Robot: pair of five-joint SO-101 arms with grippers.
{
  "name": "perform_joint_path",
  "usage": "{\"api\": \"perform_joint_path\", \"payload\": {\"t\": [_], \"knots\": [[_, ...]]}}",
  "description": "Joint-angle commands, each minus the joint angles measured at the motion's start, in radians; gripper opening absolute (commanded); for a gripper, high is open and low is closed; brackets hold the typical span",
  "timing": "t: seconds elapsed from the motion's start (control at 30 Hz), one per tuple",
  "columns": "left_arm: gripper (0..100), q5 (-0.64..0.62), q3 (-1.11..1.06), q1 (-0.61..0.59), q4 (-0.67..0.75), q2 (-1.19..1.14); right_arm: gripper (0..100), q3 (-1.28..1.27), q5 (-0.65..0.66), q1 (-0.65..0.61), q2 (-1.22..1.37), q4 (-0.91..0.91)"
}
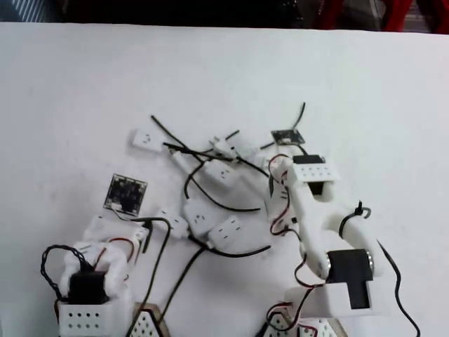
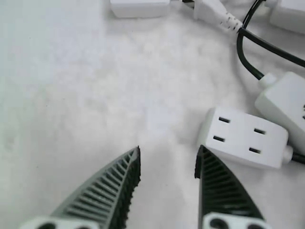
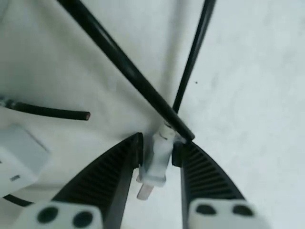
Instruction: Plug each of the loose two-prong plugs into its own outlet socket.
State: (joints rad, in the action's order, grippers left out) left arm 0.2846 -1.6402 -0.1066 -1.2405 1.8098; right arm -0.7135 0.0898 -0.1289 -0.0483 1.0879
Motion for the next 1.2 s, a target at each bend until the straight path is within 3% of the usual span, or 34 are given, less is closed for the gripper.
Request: {"api": "perform_joint_path", "payload": {"t": [0.0,0.37,0.57,1.17], "knots": [[20,0.002,0.012,-0.007,0.02,0.012,10.5,0.011,-0.008,-0.001,-0.076,-0.008],[20,0.002,0.012,-0.007,0.018,0.012,10.2,0.005,-0.008,0.021,-0.094,0.039],[20,0.002,0.012,-0.007,0.018,0.012,1.6,0.005,-0.008,0.019,-0.093,0.035],[20,0.002,0.012,-0.007,0.018,0.012,6.3,-0.035,-0.006,0.013,-0.093,0.039]]}}
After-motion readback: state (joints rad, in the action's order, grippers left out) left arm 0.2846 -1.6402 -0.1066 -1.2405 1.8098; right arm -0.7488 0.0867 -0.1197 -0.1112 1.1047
